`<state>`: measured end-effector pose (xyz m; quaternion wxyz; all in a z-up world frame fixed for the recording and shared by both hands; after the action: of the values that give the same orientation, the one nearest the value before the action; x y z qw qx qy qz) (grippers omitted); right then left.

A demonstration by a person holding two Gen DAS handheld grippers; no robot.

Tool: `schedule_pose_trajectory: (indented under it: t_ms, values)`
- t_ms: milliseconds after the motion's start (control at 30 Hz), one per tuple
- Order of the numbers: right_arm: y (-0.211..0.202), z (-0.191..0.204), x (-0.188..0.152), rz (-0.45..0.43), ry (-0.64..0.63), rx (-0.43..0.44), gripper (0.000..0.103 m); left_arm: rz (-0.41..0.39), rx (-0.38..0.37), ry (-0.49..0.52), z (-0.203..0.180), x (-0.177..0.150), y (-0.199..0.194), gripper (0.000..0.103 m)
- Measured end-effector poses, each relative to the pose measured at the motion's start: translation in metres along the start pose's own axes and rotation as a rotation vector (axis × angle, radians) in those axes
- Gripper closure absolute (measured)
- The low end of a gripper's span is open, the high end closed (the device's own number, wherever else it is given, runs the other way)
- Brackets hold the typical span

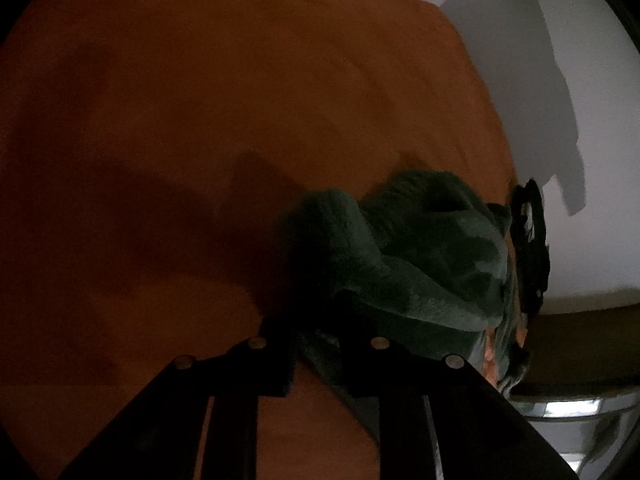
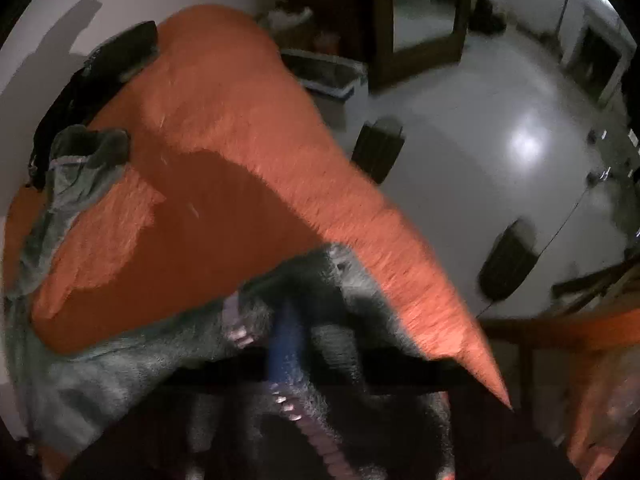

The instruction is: Fold clothes

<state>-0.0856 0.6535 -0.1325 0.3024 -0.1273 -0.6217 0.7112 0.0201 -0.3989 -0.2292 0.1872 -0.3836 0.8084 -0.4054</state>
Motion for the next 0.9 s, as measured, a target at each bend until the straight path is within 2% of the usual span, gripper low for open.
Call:
schedule_pose_trajectory:
  t_ms: [100,167,300,400,533,600,633,667,733,767,833,900]
  values:
    - [-0.025,-0.013,0.004,-0.103,0.098,0.077,0.096,-0.009,-0.011,-0.007,0.0,0.002,0.002,0.084]
    - [-0.034,-0.019,0.009,-0.132,0.14,0.118,0.096,-0.015,-0.002,0.006,-0.002,0.004,0.004,0.084]
    - [-0.031,-0.011,0.015,-0.157,0.074,0.068,0.096,-0.008,0.041,0.031,-0.005,0.006,0.009,0.084]
    - [-0.014,-0.009,0.025,-0.134,0.049,0.037,0.095,-0.003,0.036,0.016,0.001,0.007,0.009,0.084]
    - [0.009,-0.021,0.028,-0.099,0.094,0.042,0.094,-0.003,0.03,0.013,0.002,0.005,0.007,0.084]
    - [0.012,-0.03,0.027,-0.064,0.122,0.054,0.086,-0.005,0.026,0.012,0.002,0.005,0.006,0.084]
    - [0.01,-0.035,0.026,-0.047,0.139,0.062,0.075,-0.005,0.024,0.012,0.0,0.005,0.007,0.084]
    - [0.004,-0.042,0.025,-0.039,0.161,0.081,0.074,-0.005,0.023,0.013,-0.002,0.005,0.008,0.084]
    - [-0.023,-0.058,0.02,-0.078,0.228,0.147,0.073,-0.003,0.018,0.011,0.0,0.005,0.005,0.084]
    - [-0.037,-0.067,0.015,-0.093,0.261,0.161,0.068,-0.001,0.014,0.008,0.001,0.005,0.003,0.084]
    - [-0.056,-0.082,0.001,-0.08,0.308,0.141,0.064,0.003,0.006,-0.003,0.006,0.003,0.0,0.084]
    - [-0.058,-0.094,-0.018,-0.014,0.324,0.102,0.064,0.012,-0.006,-0.017,0.007,0.003,0.003,0.083]
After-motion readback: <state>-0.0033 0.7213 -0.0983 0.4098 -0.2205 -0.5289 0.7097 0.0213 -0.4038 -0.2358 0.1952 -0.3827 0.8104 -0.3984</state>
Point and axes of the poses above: each gripper's, at about its wrist camera, not at the fingertips, and y roughly the way its jaws point, z to its left, x to its top, the point moved 2 cm from there along y, roughly the way its jaws point, and after that the axes turned 8 degrees about z, right-handed, at the moved point
